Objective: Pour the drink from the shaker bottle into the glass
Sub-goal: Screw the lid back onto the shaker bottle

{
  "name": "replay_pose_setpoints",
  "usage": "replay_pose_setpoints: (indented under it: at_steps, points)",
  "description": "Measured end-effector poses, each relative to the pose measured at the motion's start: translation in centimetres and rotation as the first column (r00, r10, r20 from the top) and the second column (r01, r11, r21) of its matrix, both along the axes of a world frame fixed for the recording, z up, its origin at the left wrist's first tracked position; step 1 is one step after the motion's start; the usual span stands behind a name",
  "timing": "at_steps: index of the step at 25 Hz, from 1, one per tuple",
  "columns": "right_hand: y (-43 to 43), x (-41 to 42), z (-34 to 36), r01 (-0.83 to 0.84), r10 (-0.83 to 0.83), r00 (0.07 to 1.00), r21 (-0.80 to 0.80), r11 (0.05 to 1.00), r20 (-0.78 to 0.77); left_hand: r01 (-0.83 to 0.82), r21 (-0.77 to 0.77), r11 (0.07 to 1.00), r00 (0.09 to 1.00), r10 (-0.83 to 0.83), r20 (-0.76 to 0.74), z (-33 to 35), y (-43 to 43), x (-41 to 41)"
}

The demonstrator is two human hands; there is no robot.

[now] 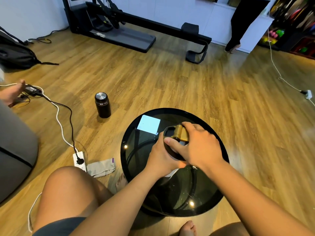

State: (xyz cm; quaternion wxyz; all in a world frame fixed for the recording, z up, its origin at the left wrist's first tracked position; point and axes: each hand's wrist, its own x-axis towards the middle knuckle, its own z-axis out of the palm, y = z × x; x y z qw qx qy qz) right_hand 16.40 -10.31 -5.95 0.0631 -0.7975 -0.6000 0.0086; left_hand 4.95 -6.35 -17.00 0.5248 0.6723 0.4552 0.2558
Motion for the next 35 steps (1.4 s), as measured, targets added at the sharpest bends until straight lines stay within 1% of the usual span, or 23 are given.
replay_pose_setpoints:
  at_steps: [2, 4, 6, 8, 11, 16, 21, 25, 28, 35]
  points:
    - [1.1, 1.3, 1.2, -0.149, 0.143, 0.988, -0.112, 0.982, -0.059, 0.058, 0.007, 0.998, 0.998, -0.057, -0.019, 0.1, 0.3, -0.3]
    - [2.1, 1.8, 2.2, -0.305, 0.272, 0.948, -0.228, 0.925, -0.165, 0.175, -0.012, 0.984, 0.984, -0.175, -0.007, 0.5, 1.2, -0.8]
    - [2.6, 1.7, 2.2, -0.365, 0.327, 0.927, -0.245, 0.898, -0.181, 0.278, -0.016, 0.96, 0.96, -0.278, 0.013, 1.1, 2.5, -1.5]
    - [2.8, 1.5, 1.9, -0.375, 0.34, 0.923, -0.227, 0.899, -0.179, 0.33, -0.013, 0.944, 0.943, -0.329, 0.055, 1.8, 3.3, -1.9]
    - [2.8, 1.5, 1.6, -0.337, 0.292, 0.928, -0.19, 0.922, -0.23, 0.322, 0.009, 0.947, 0.945, -0.322, 0.051, 1.9, 3.1, -1.5]
    - [2.6, 1.1, 0.7, -0.209, 0.166, 0.934, -0.107, 0.972, -0.317, 0.169, 0.019, 0.985, 0.983, -0.17, 0.07, 0.7, 2.2, -0.8]
    - [2.6, 0.8, 0.3, -0.123, 0.103, 0.943, -0.044, 0.991, -0.318, 0.102, 0.029, 0.994, 0.993, -0.104, 0.062, 0.7, 1.9, -0.6]
    - [2.7, 0.5, -0.2, -0.062, 0.047, 0.952, -0.04, 0.997, -0.301, 0.113, 0.047, 0.992, 0.99, -0.117, 0.08, 1.4, 1.6, -0.7]
    - [2.7, 0.4, -0.4, -0.02, 0.006, 0.956, -0.046, 0.999, -0.292, 0.129, 0.014, 0.991, 0.988, -0.13, 0.082, 2.0, 1.3, -0.7]
    - [2.8, 0.4, -0.6, 0.0, -0.016, 0.962, -0.057, 0.998, -0.273, 0.134, 0.025, 0.991, 0.988, -0.135, 0.07, 2.1, 1.3, -0.8]
